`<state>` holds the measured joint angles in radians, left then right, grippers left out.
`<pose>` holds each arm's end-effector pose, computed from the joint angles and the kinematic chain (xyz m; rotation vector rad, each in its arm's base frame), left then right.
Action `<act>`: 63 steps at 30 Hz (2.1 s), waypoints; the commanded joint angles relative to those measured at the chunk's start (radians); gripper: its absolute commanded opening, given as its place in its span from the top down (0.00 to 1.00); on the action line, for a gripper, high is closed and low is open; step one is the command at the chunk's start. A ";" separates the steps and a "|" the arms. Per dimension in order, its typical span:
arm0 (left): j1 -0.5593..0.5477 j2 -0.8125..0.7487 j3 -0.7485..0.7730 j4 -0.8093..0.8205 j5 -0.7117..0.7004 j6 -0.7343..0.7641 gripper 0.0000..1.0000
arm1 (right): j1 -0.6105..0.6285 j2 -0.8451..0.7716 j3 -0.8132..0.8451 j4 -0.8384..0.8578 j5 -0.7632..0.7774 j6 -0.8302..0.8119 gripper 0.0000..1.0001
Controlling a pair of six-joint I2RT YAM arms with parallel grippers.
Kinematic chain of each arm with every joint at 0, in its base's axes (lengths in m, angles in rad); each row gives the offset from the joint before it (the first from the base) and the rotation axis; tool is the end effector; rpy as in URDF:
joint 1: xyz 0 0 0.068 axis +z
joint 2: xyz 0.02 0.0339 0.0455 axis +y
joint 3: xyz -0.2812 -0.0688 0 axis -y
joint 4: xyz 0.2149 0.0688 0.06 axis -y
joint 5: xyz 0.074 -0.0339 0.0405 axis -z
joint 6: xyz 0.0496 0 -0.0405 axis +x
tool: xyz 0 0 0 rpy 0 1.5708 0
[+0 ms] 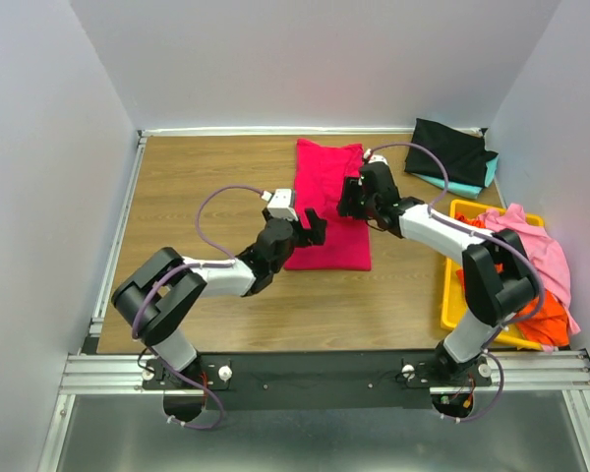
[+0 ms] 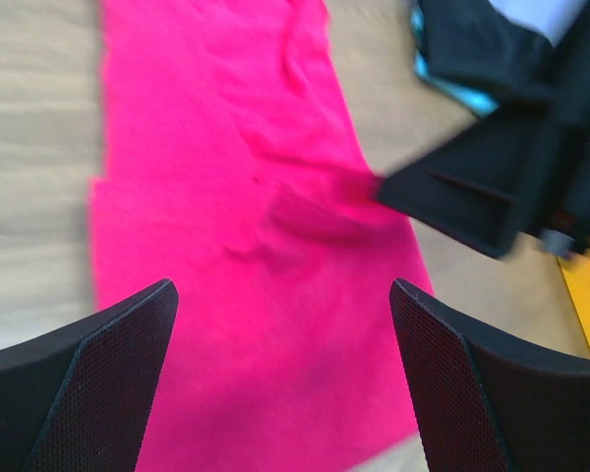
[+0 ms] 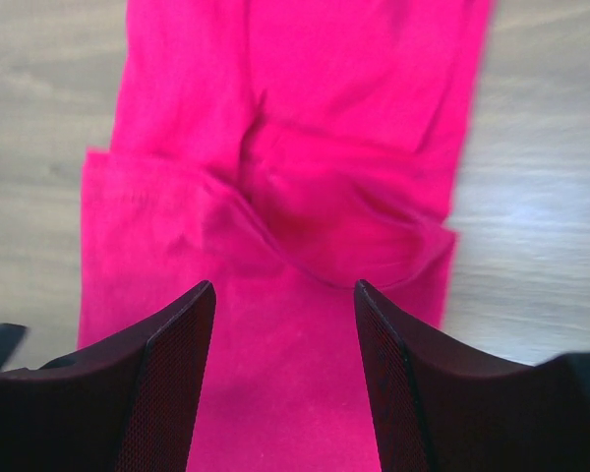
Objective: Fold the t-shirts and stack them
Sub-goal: Fold the tshirt
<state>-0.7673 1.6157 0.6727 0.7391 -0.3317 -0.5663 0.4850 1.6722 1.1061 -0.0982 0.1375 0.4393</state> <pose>0.2457 -0.2145 0.2313 -0.0634 1.8116 -0.6684 0.3207 0.1613 0.2527 0.0240 2.2507 0.3499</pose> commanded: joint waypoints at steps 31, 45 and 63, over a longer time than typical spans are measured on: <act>-0.132 0.280 -0.171 0.447 0.071 -0.110 0.06 | -0.049 0.279 0.245 -0.034 0.074 -0.079 0.33; -0.132 -0.003 -0.174 0.202 -0.050 -0.043 0.05 | -0.039 -0.069 -0.116 -0.057 0.022 0.018 0.33; -0.079 -0.126 -0.255 -0.155 -0.182 -0.139 0.04 | 0.003 -0.292 -0.485 -0.066 -0.035 0.122 0.40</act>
<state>-0.8646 1.5349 0.4431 0.6338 -0.4599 -0.6788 0.4728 1.3903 0.6388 -0.1719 0.1318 0.5339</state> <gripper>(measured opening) 0.957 0.601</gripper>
